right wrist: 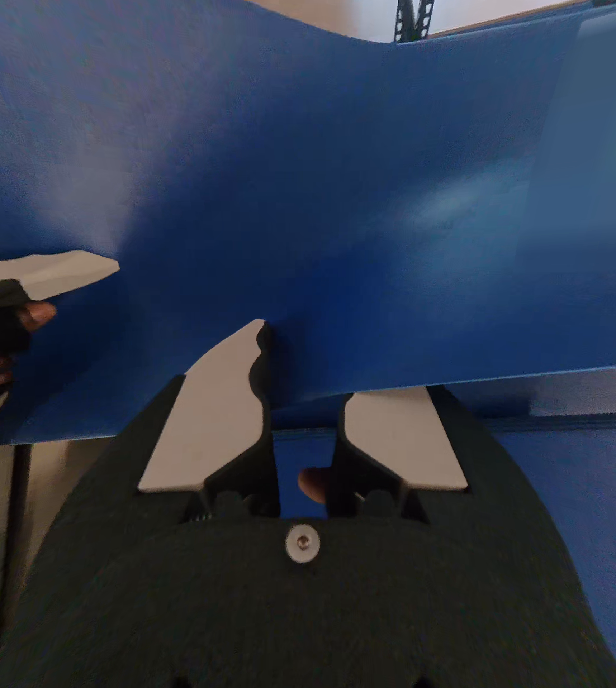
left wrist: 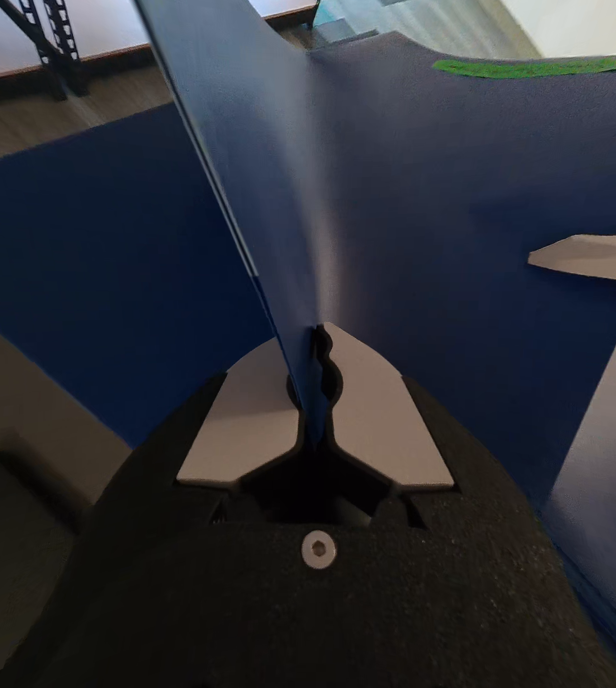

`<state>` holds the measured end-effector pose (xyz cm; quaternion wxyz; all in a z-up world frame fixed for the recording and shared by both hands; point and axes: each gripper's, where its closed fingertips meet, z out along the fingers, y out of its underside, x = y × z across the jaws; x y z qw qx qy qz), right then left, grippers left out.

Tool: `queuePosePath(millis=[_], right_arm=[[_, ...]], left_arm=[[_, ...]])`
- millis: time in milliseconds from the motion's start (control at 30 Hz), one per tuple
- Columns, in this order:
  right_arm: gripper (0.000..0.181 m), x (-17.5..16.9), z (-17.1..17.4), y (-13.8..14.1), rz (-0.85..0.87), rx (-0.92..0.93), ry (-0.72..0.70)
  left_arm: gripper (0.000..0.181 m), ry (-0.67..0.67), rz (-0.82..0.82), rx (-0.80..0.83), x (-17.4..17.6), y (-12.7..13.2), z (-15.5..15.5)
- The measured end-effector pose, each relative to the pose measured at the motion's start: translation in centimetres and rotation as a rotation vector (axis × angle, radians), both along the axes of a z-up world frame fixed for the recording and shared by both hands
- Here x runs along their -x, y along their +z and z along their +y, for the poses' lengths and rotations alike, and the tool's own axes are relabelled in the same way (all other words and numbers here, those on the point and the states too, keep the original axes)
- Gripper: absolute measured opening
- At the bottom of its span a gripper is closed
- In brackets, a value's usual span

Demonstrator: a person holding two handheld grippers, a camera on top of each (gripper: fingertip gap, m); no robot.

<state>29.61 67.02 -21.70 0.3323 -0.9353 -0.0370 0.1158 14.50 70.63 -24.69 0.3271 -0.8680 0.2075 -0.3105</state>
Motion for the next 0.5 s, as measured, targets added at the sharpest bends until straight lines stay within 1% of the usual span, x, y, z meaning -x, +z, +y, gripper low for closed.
queuePosePath(millis=[33,67,100,133,167,233,267,300,333,400,467,500], right_arm=[[0.036,-0.2,-0.2,0.3,0.056,0.023,-0.001],[0.037,-0.3,-0.5,0.5,0.132,0.059,-0.001],[0.044,-0.4,-0.9,0.6,0.211,0.105,-0.001],[0.066,-0.7,-1.6,0.6,0.273,0.160,0.006],[0.073,-1.3,-2.3,0.5,0.316,0.210,0.014],[0.074,-4.0,-3.1,1.2,0.355,0.212,-0.033],[0.073,-5.5,-3.3,1.9,0.371,0.181,-0.071],[0.071,-6.9,-3.4,2.7,0.379,0.143,-0.097],[0.070,-8.1,-3.6,3.5,0.370,0.102,-0.111],[0.068,-9.8,-4.3,4.2,0.301,0.065,-0.117],[0.069,-10.9,-5.2,4.1,0.214,0.072,-0.108],[0.069,-11.2,-5.6,3.9,0.182,0.081,-0.106]], left_arm=[[0.003,0.004,-0.019,-0.011,-0.4,0.3,0.0],[0.002,0.013,-0.039,-0.026,-0.7,0.6,0.1],[0.003,0.035,-0.066,-0.036,-0.7,1.1,0.3],[0.003,0.068,-0.082,-0.052,-0.4,1.4,0.7],[0.003,0.104,-0.079,-0.071,0.3,1.5,1.0],[0.003,0.139,-0.071,-0.082,1.7,1.0,1.3],[0.003,0.133,-0.108,-0.064,2.0,0.8,1.1],[0.002,0.127,-0.107,-0.037,2.3,0.2,0.9],[0.002,0.125,-0.070,-0.043,2.7,-0.4,0.8],[0.002,0.107,-0.103,-0.026,2.6,-0.8,0.6],[0.002,0.090,-0.174,0.045,2.1,-0.9,0.1],[0.002,0.077,-0.174,0.064,2.0,-1.0,-0.1]])
